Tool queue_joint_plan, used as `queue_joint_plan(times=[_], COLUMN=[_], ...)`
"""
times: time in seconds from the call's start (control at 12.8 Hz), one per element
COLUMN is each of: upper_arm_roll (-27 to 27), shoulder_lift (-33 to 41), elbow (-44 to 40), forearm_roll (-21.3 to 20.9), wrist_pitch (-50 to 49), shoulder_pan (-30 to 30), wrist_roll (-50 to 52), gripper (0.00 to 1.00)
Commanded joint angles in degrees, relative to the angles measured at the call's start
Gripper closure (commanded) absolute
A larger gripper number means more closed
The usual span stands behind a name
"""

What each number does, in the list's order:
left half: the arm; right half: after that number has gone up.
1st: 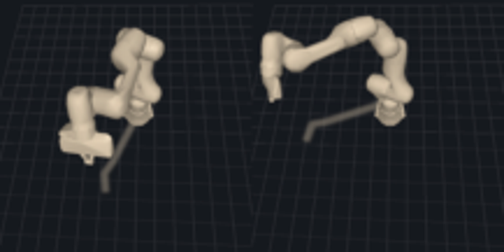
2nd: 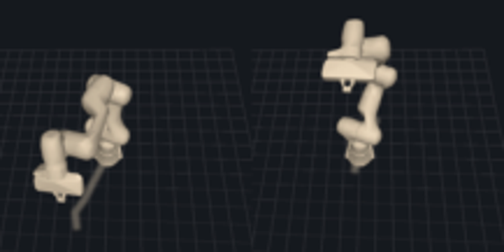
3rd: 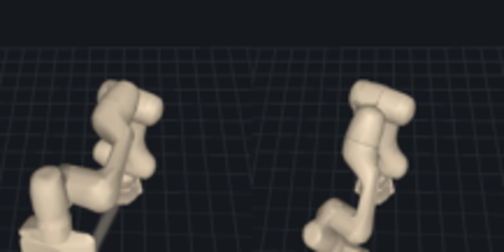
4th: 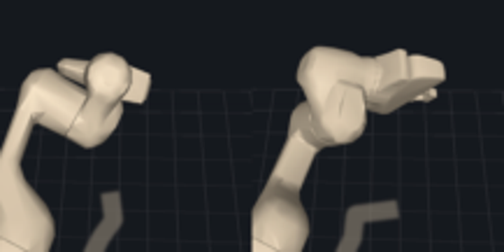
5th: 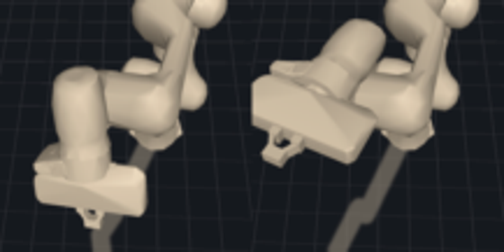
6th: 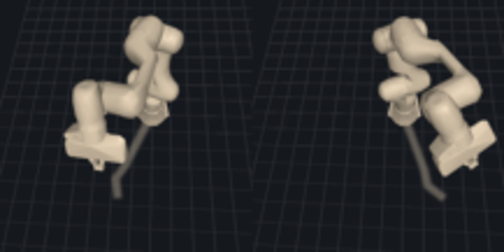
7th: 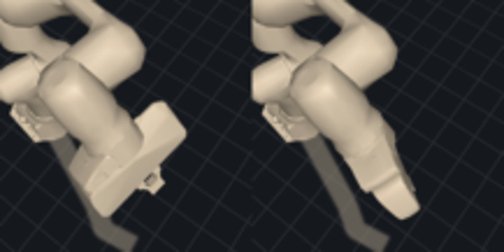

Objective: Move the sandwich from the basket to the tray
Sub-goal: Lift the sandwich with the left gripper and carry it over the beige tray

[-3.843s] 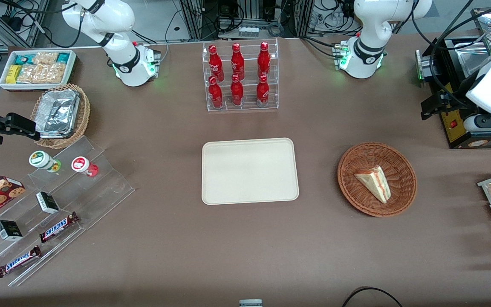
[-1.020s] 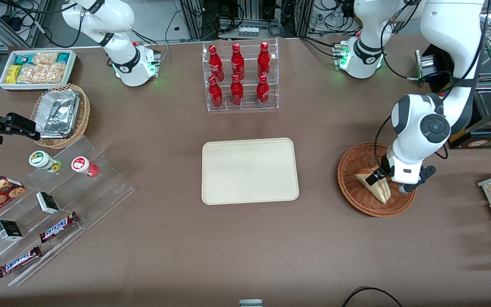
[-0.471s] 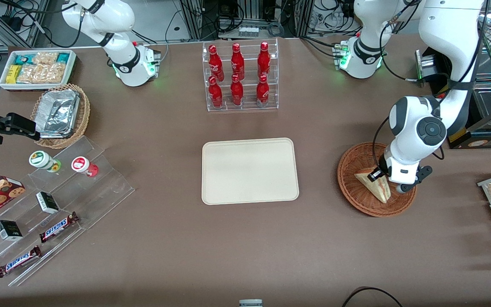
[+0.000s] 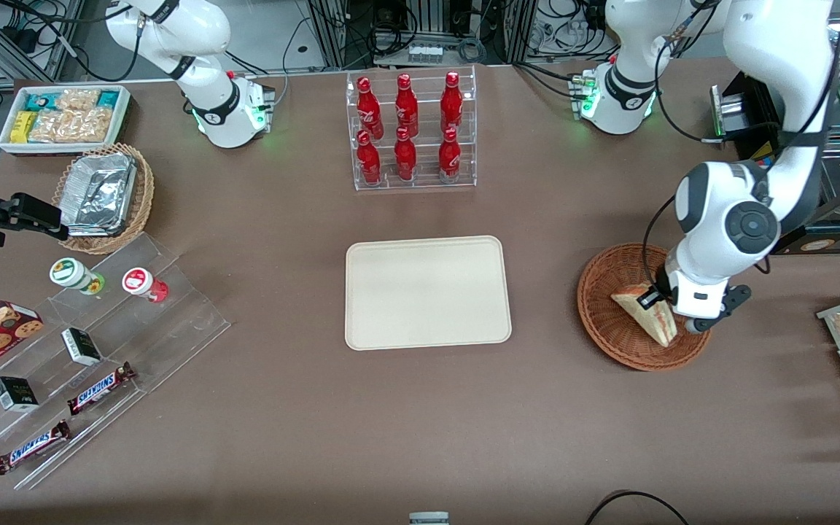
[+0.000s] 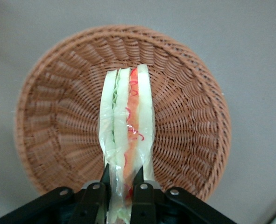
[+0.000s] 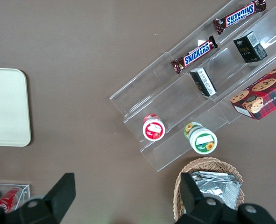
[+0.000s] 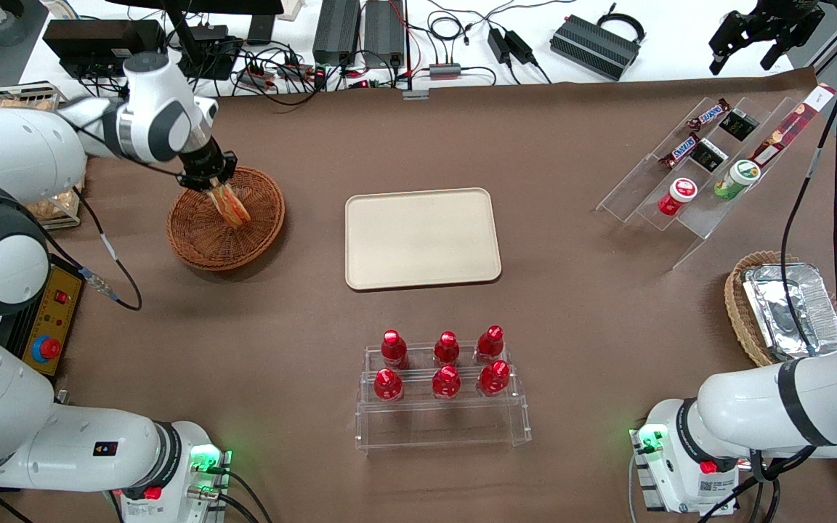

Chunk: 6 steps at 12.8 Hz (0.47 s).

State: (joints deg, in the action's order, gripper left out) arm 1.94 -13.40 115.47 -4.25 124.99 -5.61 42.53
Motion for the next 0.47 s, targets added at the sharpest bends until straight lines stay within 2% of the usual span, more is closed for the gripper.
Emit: queue_joint_plan(times=[0.0, 0.16, 0.39], upper_arm_roll=[-0.1, -0.1, -0.1], shoulder_lift=[-0.6, -2.1, -6.9], elbow=[-12.6, -18.6, -23.9], forearm_roll=[-2.0, -1.8, -1.5], wrist_pitch=[-13.2, -16.6, -16.4], shoulder_pan=[-5.3, -11.5, -21.7], wrist_roll=[0.8, 1.4, 2.0], gripper=[1.00, 1.00, 1.00])
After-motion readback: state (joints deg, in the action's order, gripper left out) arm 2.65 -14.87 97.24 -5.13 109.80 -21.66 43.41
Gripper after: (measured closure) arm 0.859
